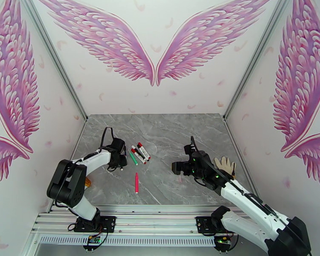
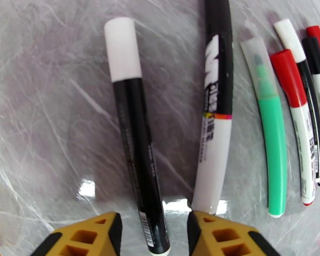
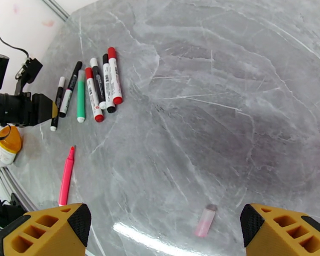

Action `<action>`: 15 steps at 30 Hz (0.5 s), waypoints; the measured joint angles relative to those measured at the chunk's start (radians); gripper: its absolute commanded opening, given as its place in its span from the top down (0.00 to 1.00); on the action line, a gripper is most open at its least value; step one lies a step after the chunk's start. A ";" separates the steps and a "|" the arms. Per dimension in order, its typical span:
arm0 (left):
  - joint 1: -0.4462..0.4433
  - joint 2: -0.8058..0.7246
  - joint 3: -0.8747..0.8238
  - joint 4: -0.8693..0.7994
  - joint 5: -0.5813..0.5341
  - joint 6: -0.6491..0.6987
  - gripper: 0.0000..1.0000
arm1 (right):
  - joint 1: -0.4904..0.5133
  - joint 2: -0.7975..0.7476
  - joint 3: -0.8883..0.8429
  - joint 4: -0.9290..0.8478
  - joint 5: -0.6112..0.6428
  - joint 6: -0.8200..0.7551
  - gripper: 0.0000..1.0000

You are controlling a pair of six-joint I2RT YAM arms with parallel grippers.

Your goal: Open the pen caps

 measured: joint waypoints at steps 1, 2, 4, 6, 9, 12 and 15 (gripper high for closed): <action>0.002 0.004 0.003 -0.002 -0.002 0.003 0.56 | 0.000 0.003 0.000 0.000 0.003 -0.002 0.01; 0.005 0.009 0.006 -0.002 -0.002 0.006 0.56 | 0.000 0.005 0.000 -0.003 0.003 -0.002 0.01; 0.010 0.018 0.011 -0.002 -0.003 0.009 0.60 | 0.000 0.008 0.000 -0.005 0.007 -0.003 0.01; 0.013 0.031 0.016 -0.003 -0.005 0.015 0.62 | 0.000 0.009 0.000 -0.006 0.008 -0.003 0.01; 0.017 0.051 0.023 0.000 -0.010 0.024 0.68 | 0.000 0.014 0.002 -0.012 0.011 -0.007 0.01; 0.018 0.063 0.023 -0.001 -0.013 0.031 0.69 | 0.000 0.020 0.004 -0.016 0.011 -0.010 0.01; 0.019 0.065 0.023 -0.001 -0.021 0.032 0.69 | 0.000 0.020 0.006 -0.021 0.011 -0.013 0.01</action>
